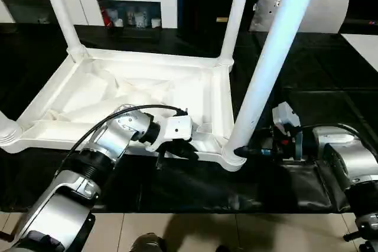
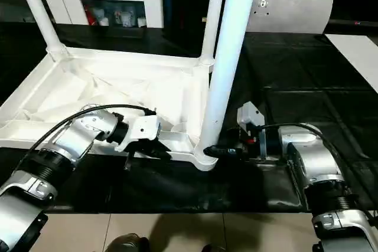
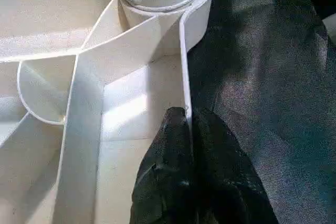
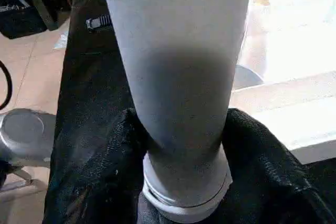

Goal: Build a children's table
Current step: Rotate leg to tighten

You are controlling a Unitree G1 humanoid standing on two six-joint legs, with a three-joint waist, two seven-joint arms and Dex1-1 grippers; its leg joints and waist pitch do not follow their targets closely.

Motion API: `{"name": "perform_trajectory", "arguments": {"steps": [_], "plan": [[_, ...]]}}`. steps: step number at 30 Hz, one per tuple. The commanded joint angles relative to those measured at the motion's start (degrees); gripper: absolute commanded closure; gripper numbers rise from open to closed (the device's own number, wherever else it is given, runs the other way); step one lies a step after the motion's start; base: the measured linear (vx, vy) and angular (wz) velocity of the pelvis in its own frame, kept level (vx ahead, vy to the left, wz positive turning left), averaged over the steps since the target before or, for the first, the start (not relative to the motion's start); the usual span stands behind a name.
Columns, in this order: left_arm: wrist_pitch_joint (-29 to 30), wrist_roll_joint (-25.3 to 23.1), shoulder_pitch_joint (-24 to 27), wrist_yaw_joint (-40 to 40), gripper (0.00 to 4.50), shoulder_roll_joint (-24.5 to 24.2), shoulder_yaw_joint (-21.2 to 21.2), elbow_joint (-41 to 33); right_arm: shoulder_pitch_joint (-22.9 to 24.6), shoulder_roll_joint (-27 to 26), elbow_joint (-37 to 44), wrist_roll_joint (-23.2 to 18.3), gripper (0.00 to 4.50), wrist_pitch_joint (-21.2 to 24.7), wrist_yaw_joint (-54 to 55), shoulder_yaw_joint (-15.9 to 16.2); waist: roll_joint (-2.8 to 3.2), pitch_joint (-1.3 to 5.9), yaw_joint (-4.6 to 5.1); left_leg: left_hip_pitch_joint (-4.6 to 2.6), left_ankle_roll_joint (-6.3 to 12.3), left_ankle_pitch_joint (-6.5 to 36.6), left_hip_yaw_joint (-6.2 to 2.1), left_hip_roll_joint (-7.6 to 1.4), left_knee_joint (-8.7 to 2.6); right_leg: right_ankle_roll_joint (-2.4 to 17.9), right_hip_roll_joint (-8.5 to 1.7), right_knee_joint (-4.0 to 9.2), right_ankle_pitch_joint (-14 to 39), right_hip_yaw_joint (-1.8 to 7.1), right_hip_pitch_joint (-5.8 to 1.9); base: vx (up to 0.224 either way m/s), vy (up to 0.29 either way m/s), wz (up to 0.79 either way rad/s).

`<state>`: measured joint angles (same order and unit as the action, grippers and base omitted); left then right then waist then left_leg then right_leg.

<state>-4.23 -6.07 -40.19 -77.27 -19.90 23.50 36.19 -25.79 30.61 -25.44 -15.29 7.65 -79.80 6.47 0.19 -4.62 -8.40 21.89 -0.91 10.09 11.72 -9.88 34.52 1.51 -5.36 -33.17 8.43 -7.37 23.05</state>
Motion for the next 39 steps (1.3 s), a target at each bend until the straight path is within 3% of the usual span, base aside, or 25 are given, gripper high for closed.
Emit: {"name": "perform_trajectory", "arguments": {"steps": [1,4,9,11,12,15,16,17,18,19,20,21,22,23,24,25,26,27,28,29,31,32,34,35,39], "plan": [[0.0,-0.6,1.3,-2.9,4.50,0.6,3.0,-1.7,0.7,-0.7,1.7,-0.7,2.54,1.5,0.3,0.1,-0.70,5.29,0.03,-1.45,2.56,11.4,-2.10,-4.61,-3.93,10.9,-5.44,3.54,18.4,3.83,-2.93,0.000,0.000,0.00],[0.2,-0.5,1.4,-2.9,4.50,0.5,3.0,-1.9,1.1,-0.8,2.3,-1.2,2.61,2.1,0.5,0.3,-0.74,5.29,0.06,-1.55,2.29,12.1,-2.13,-4.66,-4.02,10.8,-5.42,3.62,18.5,3.84,-2.92,0.000,0.000,0.00],[3.3,-0.6,1.5,-1.2,4.50,0.9,2.4,-2.3,2.8,-2.0,4.6,-2.6,2.63,7.0,4.6,-1.0,-0.52,4.90,0.27,-1.66,1.50,13.9,-2.24,-4.63,-4.28,10.2,-5.36,4.03,20.6,3.85,-2.85,0.000,0.000,0.00],[5.1,-0.5,0.9,1.7,4.50,2.2,1.3,-1.5,2.5,-3.4,4.3,-1.1,2.64,9.2,10.0,-1.5,-0.64,4.53,0.59,-1.86,0.62,16.3,-2.41,-4.47,-4.45,9.1,-5.47,4.60,25.1,3.69,-2.78,0.000,0.000,0.00],[6.2,-0.3,0.6,3.3,4.50,3.0,0.6,-1.1,2.3,-4.1,3.9,0.1,2.64,9.6,12.8,-1.6,-0.24,4.24,0.73,-2.01,0.18,17.4,-2.54,-4.44,-4.51,8.6,-5.56,4.95,27.1,3.65,-2.65,0.000,0.000,0.00],[9.2,0.3,-0.4,7.5,4.50,5.6,-1.0,-0.2,1.1,-6.8,2.1,3.7,2.64,11.0,22.6,-2.0,-0.43,3.25,2.48,-3.74,-2.08,25.5,-3.15,-3.66,-4.01,3.2,-5.54,7.59,40.9,1.96,-1.87,0.000,0.000,0.00],[10.2,0.3,-0.8,8.8,4.50,6.4,-1.4,0.2,0.5,-7.7,1.4,4.3,2.64,11.5,25.1,-2.3,-0.43,3.13,2.99,-4.11,-2.30,27.1,-3.33,-3.54,-3.73,2.2,-5.48,8.07,42.6,1.28,-1.81,0.000,0.000,0.00],[10.4,0.4,-0.8,9.1,4.50,6.6,-1.5,0.2,0.4,-7.9,1.3,4.5,2.64,11.6,25.6,-2.3,-0.36,3.06,4.05,-4.29,-2.68,29.7,-3.74,-3.62,-3.56,0.3,-5.32,8.93,44.1,-0.25,-2.27,0.000,0.000,0.00],[12.2,-0.1,-1.6,12.7,4.50,8.4,-2.1,1.2,-1.0,-9.8,0.0,5.3,2.64,13.0,31.2,-3.5,0.38,3.09,4.36,-4.95,-2.90,32.2,-3.98,-4.04,-3.59,-0.2,-5.13,9.19,43.5,-1.03,-2.34,-0.058,0.050,-0.11],[13.7,-0.6,-2.2,15.6,4.50,9.9,-2.7,1.9,-2.2,-11.4,-0.8,5.8,2.64,14.4,35.6,-4.5,1.10,2.85,5.70,-4.05,-3.97,39.0,-4.98,-5.92,-5.54,-0.2,-4.16,7.77,37.5,-2.54,-4.04,0.000,0.000,0.00],[15.3,-0.8,-2.7,18.1,4.50,11.4,-3.2,2.4,-3.4,-12.9,-1.8,6.5,2.64,15.3,40.1,-5.5,2.53,2.70,4.47,1.78,-6.64,48.9,-4.86,-8.50,-12.13,3.1,-1.69,-6.10,18.5,-0.13,-7.89,-0.102,0.037,-0.08],[17.3,-1.2,-3.6,22.1,4.50,13.7,-4.0,3.4,-5.1,-14.9,-3.4,7.9,2.64,15.8,47.3,-6.7,1.59,2.95,3.50,0.29,-7.33,49.9,-2.17,-6.54,-13.38,3.4,-0.02,-7.35,10.9,1.14,-5.27,-0.089,0.013,-0.03],[17.9,-1.3,-4.0,23.5,4.50,14.6,-4.2,3.9,-5.8,-15.7,-4.1,8.2,2.64,15.9,49.7,-7.1,-0.29,3.65,4.38,-2.13,-7.56,45.3,-2.10,-5.11,-11.18,3.7,-1.39,-5.65,17.4,3.57,-4.38,0.000,0.000,0.00],[18.3,-1.4,-4.4,24.4,4.50,15.1,-4.5,4.3,-6.3,-16.2,-4.6,8.4,2.64,16.0,51.2,-7.5,-3.51,4.12,4.42,-4.28,-6.71,28.0,-3.86,-1.62,-1.71,2.9,-8.40,4.18,43.5,5.53,-1.13,0.028,-0.060,-0.11],[18.4,-1.4,-4.7,25.2,4.50,15.6,-4.7,4.7,-6.7,-16.7,-5.1,8.2,2.64,16.1,52.3,-8.0,-3.34,4.01,3.46,-3.41,-4.23,17.1,-3.66,-1.05,1.58,2.1,-10.43,5.88,49.8,6.18,-1.36,0.040,-0.080,-0.25],[18.8,-1.1,-5.3,26.9,4.50,16.7,-5.4,5.3,-7.5,-17.7,-6.0,7.5,2.64,16.4,54.5,-9.3,-2.92,4.28,2.25,0.52,-0.79,5.8,-4.33,-1.50,-0.07,1.8,-10.04,4.36,44.5,7.11,-4.57,-0.002,-0.055,-0.31],[19.2,-0.5,-5.8,28.3,4.50,18.0,-6.2,5.5,-8.3,-18.9,-7.0,6.8,2.64,16.2,57.0,-10.5,-1.39,4.21,2.01,0.77,-0.95,3.5,-4.24,-2.29,-2.86,4.2,-6.63,3.51,34.9,4.91,-3.81,0.032,-0.042,-0.20],[19.4,0.2,-6.2,29.6,4.50,19.4,-6.9,5.4,-8.8,-19.8,-7.7,6.7,2.64,15.5,58.8,-11.0,-0.85,4.71,3.03,0.48,-1.55,6.6,-4.65,-3.63,-3.85,7.3,-4.70,1.67,22.0,4.64,-3.23,0.000,0.000,0.00],[19.6,0.5,-6.3,30.2,4.50,20.0,-7.3,5.3,-9.0,-20.1,-7.9,6.9,2.64,14.8,59.4,-10.9,-0.40,5.27,3.17,-0.31,-1.65,7.3,-4.85,-4.35,-3.95,9.2,-4.72,0.98,16.0,4.64,-3.31,0.000,0.000,0.00],[19.7,0.6,-6.2,30.0,4.50,20.3,-7.2,4.9,-9.0,-20.2,-8.1,7.0,2.29,14.2,59.3,-10.8,-0.59,5.45,3.47,-0.08,-0.55,6.6,-4.46,-4.12,-3.84,12.1,-4.68,0.45,6.6,4.59,-3.81,0.000,0.000,0.00],[20.2,0.0,-6.0,30.0,4.50,20.3,-6.6,4.3,-8.9,-20.8,-7.9,7.1,1.94,13.8,58.9,-10.7,-0.91,5.20,3.22,-0.10,1.85,6.0,-3.62,-3.46,-3.64,13.9,-4.80,0.84,1.9,4.61,-4.04,0.027,-0.006,-0.04],[20.2,-0.2,-6.0,30.1,4.50,20.3,-6.6,4.3,-8.9,-20.9,-7.9,7.1,1.94,13.7,58.8,-10.8,-1.06,4.94,2.98,-0.09,2.80,6.5,-3.37,-3.21,-3.59,14.1,-5.01,1.22,3.4,4.66,-4.25,0.000,0.000,0.00],[19.8,-1.3,-6.1,31.1,4.50,19.6,-6.5,5.2,-8.3,-20.3,-7.1,7.7,1.88,12.7,57.9,-10.1,-0.84,4.96,2.46,-0.60,2.86,6.9,-3.13,-3.41,-3.55,14.1,-5.08,1.76,6.4,4.70,-4.08,0.000,0.000,0.00],[19.1,-2.0,-6.1,31.4,4.50,18.7,-6.4,5.9,-7.7,-19.5,-6.7,8.0,1.59,11.9,57.4,-9.9,-0.91,4.85,2.11,-0.62,2.82,7.0,-3.09,-3.56,-3.66,13.7,-4.93,1.80,7.2,4.71,-4.07,0.000,0.000,0.00],[17.2,-3.2,-5.9,31.5,4.50,16.7,-6.4,6.8,-6.5,-16.9,-6.0,6.9,1.42,9.5,54.4,-10.7,-0.61,4.76,1.74,-0.80,1.88,9.4,-3.35,-4.05,-4.14,12.5,-4.99,1.86,8.9,4.72,-4.01,0.000,0.000,0.00]]}}
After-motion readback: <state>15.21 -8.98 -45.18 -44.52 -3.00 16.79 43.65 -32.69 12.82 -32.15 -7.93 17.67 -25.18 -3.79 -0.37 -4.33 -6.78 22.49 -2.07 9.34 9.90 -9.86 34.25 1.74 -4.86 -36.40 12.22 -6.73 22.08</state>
